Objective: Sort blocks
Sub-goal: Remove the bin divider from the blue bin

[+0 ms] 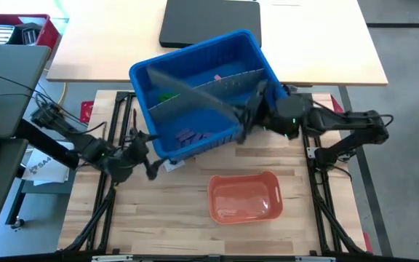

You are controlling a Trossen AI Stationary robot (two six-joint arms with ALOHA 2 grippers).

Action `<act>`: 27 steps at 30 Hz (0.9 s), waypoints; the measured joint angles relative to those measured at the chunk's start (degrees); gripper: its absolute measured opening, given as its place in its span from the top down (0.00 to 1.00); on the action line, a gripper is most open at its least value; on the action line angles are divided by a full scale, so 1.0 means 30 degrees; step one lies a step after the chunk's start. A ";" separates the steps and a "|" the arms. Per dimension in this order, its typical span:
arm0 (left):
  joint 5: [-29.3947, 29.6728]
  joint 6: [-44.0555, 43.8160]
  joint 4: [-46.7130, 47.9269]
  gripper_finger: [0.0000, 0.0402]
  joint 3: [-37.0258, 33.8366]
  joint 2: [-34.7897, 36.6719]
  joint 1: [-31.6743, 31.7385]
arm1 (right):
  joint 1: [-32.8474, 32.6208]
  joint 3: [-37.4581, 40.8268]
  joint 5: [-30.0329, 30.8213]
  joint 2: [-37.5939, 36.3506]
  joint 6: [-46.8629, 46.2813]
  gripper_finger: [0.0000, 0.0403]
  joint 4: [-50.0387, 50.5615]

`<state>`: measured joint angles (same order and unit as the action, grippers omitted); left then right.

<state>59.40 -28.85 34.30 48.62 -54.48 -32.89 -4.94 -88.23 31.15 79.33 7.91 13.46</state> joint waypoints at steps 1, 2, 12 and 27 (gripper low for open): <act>0.0018 0.1374 -0.0812 0.06 0.0163 0.0020 -0.0475 | -0.0473 0.0046 -0.0055 -0.0134 -0.0010 1.00 0.0770; 0.0147 0.3112 -0.2026 0.06 0.0286 0.0022 -0.0986 | -0.0927 0.0054 -0.0056 -0.0254 -0.0130 1.00 0.1481; -0.3704 1.5597 -0.9473 0.06 0.3524 -0.0595 -0.3225 | -0.3693 0.0061 -0.0372 -0.0396 -0.2553 1.00 0.4930; -0.6238 1.2532 1.0287 0.09 1.8394 -0.9096 0.2468 | -0.3620 0.0061 -0.1609 0.0924 -0.2410 1.00 0.4937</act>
<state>40.68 8.75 65.16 103.80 -81.77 -25.49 -15.80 -88.05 26.32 82.11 0.68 28.27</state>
